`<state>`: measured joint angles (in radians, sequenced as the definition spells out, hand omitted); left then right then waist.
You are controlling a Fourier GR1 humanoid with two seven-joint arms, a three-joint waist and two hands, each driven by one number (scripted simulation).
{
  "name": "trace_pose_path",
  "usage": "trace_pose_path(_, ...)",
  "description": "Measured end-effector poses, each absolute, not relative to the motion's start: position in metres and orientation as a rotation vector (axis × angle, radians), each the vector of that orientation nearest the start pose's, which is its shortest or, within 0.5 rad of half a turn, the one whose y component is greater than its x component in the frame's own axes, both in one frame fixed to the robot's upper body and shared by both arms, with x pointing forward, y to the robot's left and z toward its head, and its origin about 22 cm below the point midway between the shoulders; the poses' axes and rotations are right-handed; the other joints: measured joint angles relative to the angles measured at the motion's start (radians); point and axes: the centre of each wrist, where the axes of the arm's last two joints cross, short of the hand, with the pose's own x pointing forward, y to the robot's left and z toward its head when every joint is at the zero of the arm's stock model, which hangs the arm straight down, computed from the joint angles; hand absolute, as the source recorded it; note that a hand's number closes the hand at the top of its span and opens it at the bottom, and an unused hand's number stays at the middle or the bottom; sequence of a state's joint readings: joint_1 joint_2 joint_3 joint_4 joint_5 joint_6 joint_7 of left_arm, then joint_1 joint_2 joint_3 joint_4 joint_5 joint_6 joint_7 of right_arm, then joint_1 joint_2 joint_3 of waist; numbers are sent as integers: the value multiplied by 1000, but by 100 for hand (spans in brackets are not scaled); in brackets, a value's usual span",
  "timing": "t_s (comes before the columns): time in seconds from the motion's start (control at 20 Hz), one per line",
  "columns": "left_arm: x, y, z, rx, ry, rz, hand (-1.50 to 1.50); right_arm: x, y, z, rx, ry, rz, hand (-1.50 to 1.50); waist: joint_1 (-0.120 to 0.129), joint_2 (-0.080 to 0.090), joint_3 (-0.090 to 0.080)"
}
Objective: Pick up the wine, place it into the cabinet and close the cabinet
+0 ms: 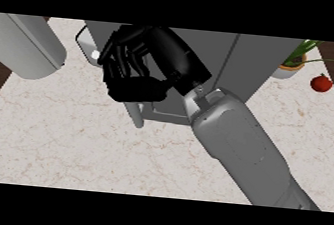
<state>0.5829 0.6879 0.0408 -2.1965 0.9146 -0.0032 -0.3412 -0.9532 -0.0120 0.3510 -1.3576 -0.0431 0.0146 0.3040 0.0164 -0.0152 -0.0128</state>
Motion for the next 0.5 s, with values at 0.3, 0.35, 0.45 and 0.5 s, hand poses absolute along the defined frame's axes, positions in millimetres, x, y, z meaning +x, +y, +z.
trace_pose_path(0.3, 126, 319, 104, -286, -1865, 166, -150, 346, -31, 205, 323, -1869, 849, 150, 6, -6, -7)
trace_pose_path(0.35, 129, 318, 103, -288, -1863, 165, -150, 348, -31, 204, 320, -1875, 857, 150, 7, -7, -6)
trace_pose_path(0.45, 131, 313, 99, -285, -1862, 171, -150, 350, -32, 204, 330, -1882, 867, 150, 8, -8, -9)
trace_pose_path(0.5, 133, 310, 98, -286, -1861, 172, -150, 350, -31, 203, 328, -1886, 871, 150, 7, -9, -9)
